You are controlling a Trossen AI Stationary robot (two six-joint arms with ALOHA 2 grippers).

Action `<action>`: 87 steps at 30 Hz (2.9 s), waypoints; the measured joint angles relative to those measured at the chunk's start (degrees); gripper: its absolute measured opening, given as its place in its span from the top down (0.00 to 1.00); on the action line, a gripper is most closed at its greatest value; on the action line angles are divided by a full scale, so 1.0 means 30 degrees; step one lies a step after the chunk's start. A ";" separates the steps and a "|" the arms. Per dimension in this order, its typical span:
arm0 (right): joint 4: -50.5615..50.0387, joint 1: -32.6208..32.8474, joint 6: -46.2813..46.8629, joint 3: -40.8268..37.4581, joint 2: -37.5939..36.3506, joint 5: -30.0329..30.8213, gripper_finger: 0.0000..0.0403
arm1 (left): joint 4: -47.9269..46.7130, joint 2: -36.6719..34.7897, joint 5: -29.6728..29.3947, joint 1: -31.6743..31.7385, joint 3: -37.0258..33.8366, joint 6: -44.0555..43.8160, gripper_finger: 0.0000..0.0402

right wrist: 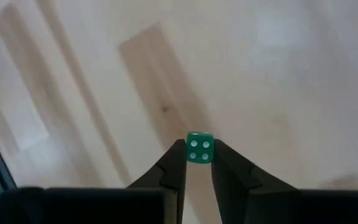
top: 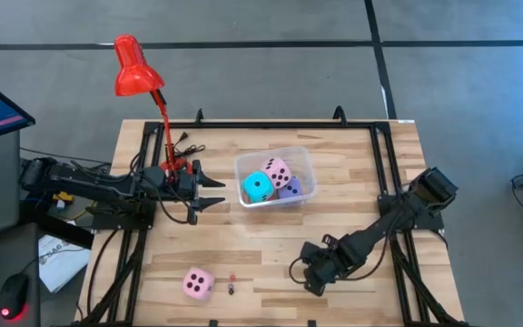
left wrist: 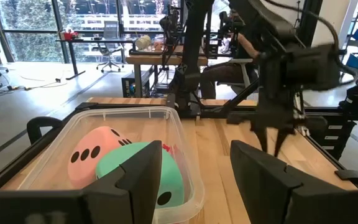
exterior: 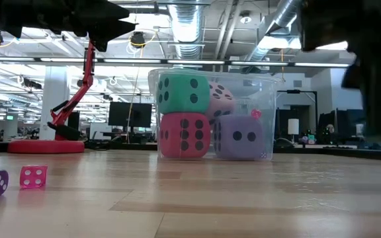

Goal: Pick & Place Dice
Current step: Put the small green die into the transparent bin, then put the small red die into the transparent bin

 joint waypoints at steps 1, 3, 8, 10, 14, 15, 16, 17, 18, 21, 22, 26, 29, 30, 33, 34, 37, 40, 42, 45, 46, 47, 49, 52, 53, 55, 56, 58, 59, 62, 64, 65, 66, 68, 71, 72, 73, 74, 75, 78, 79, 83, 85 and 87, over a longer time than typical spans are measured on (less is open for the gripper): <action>-0.0466 -0.0028 -0.0001 0.0091 -0.0369 0.0120 0.87 | 0.0001 0.0000 0.0000 -0.0006 -0.0001 -0.0007 0.55; -0.0960 -0.0070 -0.0001 0.0322 -0.1135 0.0497 0.87 | -0.0019 0.0005 -0.0002 -0.0004 0.0000 -0.0002 0.55; -0.2546 -0.0128 0.0006 0.0644 -0.3483 0.3046 0.87 | 0.0009 0.0000 0.0000 -0.0007 0.0000 0.0000 0.55; -0.3111 -0.0310 -0.0001 0.0644 -0.4534 0.4525 0.87 | -0.0007 0.0000 -0.0007 -0.0003 -0.0004 -0.0007 0.55; -0.3922 -0.0948 -0.0164 0.0659 -0.6153 0.7581 0.87 | 0.0095 0.0006 -0.0001 0.0000 -0.0001 -0.0006 0.55; -0.3945 -0.1165 -0.0457 0.0659 -0.6459 0.8175 0.87 | 0.0088 0.0000 -0.0003 0.0001 0.0000 0.0000 0.55; -0.4002 -0.1406 -0.0841 0.0666 -0.6744 0.8687 0.87 | 0.0088 0.0004 0.0000 -0.0007 0.0000 0.0000 0.55; -0.4022 -0.1658 -0.1298 0.0659 -0.6943 0.9118 0.87 | 0.0088 0.0000 -0.0002 -0.0002 0.0000 0.0000 0.55; -0.3983 -0.1957 -0.1724 0.0659 -0.7095 0.9468 0.87 | 0.0081 0.0000 0.0000 0.0000 -0.0006 0.0000 0.55; -0.3907 -0.2999 -0.2770 0.0662 -0.7250 1.0307 0.87 | 0.0087 0.0007 -0.0007 -0.0007 0.0000 0.0144 0.55; -0.3893 -0.3378 -0.3092 0.0659 -0.7231 1.0422 0.87 | 0.0081 0.0004 -0.0007 -0.0007 -0.0004 0.0427 0.55; -0.3693 -0.4914 -0.4454 0.0659 -0.6748 1.0485 0.82 | 0.0079 0.0000 -0.0007 -0.0007 0.0000 0.0525 0.55; -0.3225 -0.6085 -0.5352 0.0655 -0.6342 1.0485 0.78 | 0.0071 0.0001 -0.0007 -0.0003 -0.0001 0.0539 0.55; -0.3054 -0.6442 -0.5533 0.0659 -0.6187 1.0485 0.77 | 0.0073 0.0000 -0.0005 -0.0002 0.0000 0.0544 0.55; -0.2802 -0.7393 -0.6116 0.0652 -0.5961 1.0487 0.73 | 0.0066 0.0000 -0.0001 -0.0007 0.0000 0.0554 0.55; -0.2689 -0.7669 -0.6267 0.0665 -0.5886 1.0506 0.71 | 0.0066 0.0007 -0.0007 -0.0007 -0.0004 0.0554 0.55; -0.2860 -0.8266 -0.6515 0.0633 -0.5796 1.0442 0.66 | 0.0066 0.0000 -0.0007 0.0000 -0.0001 0.0560 0.55; -0.2906 -0.8541 -0.6545 0.0659 -0.5799 1.0386 0.58 | 0.0022 0.0005 -0.0007 -0.0004 -0.0002 0.0561 0.55; -0.2940 -0.8562 -0.6842 0.0659 -0.5793 1.0332 0.52 | 0.0000 0.0007 0.0000 -0.0007 0.0000 0.0561 0.55; -0.2978 -0.8540 -0.6857 0.0659 -0.5798 1.0325 0.45 | 0.0001 0.0000 0.0000 -0.0007 -0.0001 0.0561 0.55; -0.3016 -0.8538 -0.6856 0.0659 -0.5800 1.0325 0.43 | -0.0007 0.0001 -0.0007 -0.0007 0.0000 0.0561 0.55; -0.3069 -0.8533 -0.6850 0.0659 -0.5800 1.0325 0.41 | -0.0005 0.0002 -0.0005 -0.0004 0.0000 0.0561 0.55; -0.3090 -0.8540 -0.6864 0.0659 -0.5800 1.0304 0.39 | -0.0007 0.0004 -0.0004 -0.0003 0.0000 0.0561 0.55; -0.3121 -0.8502 -0.6944 0.0659 -0.5800 1.0262 0.40 | -0.0007 0.0000 -0.0006 -0.0005 -0.0002 0.0561 0.55; -0.3165 -0.8443 -0.6944 0.0659 -0.5864 1.0213 0.40 | -0.0006 0.0007 -0.0007 -0.0006 -0.0007 0.0561 0.55; -0.3144 -0.8296 -0.6942 0.0684 -0.6034 0.9821 0.43 | 0.0001 0.0007 -0.0007 -0.0007 0.0000 0.0561 0.55; -0.3202 -0.8202 -0.6902 0.0803 -0.6065 0.9604 0.45 | -0.0005 0.0003 -0.0004 -0.0007 0.0000 0.0561 0.55; -0.3307 -0.7893 -0.6790 0.0963 -0.6214 0.8984 0.49 | -0.0002 0.0000 -0.0007 -0.0002 -0.0005 0.0561 0.55; -0.3151 -0.7727 -0.6791 0.1091 -0.6249 0.8732 0.51 | -0.0009 0.0000 -0.0007 -0.0004 0.0000 0.0561 0.55; -0.3113 -0.6990 -0.6799 0.1335 -0.6252 0.8046 0.59 | -0.0006 0.0000 -0.0001 -0.0007 -0.0001 0.0561 0.55; -0.3080 -0.6395 -0.6791 0.1424 -0.6252 0.7599 0.64 | -0.0036 0.0000 -0.0007 -0.0007 -0.0001 0.0561 0.55; -0.3060 -0.6066 -0.6792 0.1445 -0.6252 0.7454 0.67 | -0.0021 0.0000 -0.0001 -0.0007 0.0000 0.0561 0.55; -0.3091 -0.5714 -0.6737 0.1446 -0.6252 0.7315 0.70 | -0.0014 0.0000 -0.0004 -0.0007 0.0000 0.0561 0.55; -0.3111 -0.4991 -0.6309 0.1446 -0.6252 0.7281 0.75 | -0.0036 0.0003 -0.0001 -0.0007 -0.0003 0.0561 0.55; -0.3136 -0.3888 -0.5959 0.1446 -0.6250 0.7287 0.81 | -0.0062 0.0003 -0.0003 -0.0007 0.0000 0.0561 0.55; -0.3154 -0.3530 -0.5939 0.1446 -0.6244 0.7287 0.83 | -0.0054 0.0004 -0.0007 -0.0007 -0.0004 0.0561 0.55; -0.3141 -0.3152 -0.5932 0.1446 -0.6244 0.7287 0.84 | -0.0053 0.0002 -0.0005 -0.0007 0.0000 0.0561 0.55; -0.3139 -0.2818 -0.5932 0.1446 -0.6244 0.7287 0.85 | -0.0058 0.0000 -0.0006 -0.0007 -0.0006 0.0561 0.55; -0.3140 -0.2518 -0.5927 0.1446 -0.6244 0.7287 0.86 | -0.0058 0.0007 -0.0001 -0.0007 0.0000 0.0561 0.55; -0.3126 -0.1727 -0.5502 0.1446 -0.6244 0.7348 0.89 | -0.0058 0.0001 -0.0001 -0.0007 0.0000 0.0561 0.55; -0.3126 -0.1469 -0.5194 0.1446 -0.6244 0.7542 0.89 | -0.0058 0.0003 0.0000 -0.0007 0.0000 0.0561 0.55; -0.3032 -0.0139 -0.4347 0.1431 -0.6185 1.0207 0.91 | -0.0061 0.0004 -0.0004 -0.0007 -0.0004 0.0561 0.55; -0.2817 0.0628 -0.4285 0.1168 -0.6150 1.1498 0.92 | -0.0065 0.0004 -0.0007 -0.0007 0.0000 0.0561 0.55; -0.2547 0.1339 -0.4278 0.0758 -0.6150 1.2357 0.92 | -0.0065 0.0001 -0.0007 -0.0007 0.0000 0.0561 0.55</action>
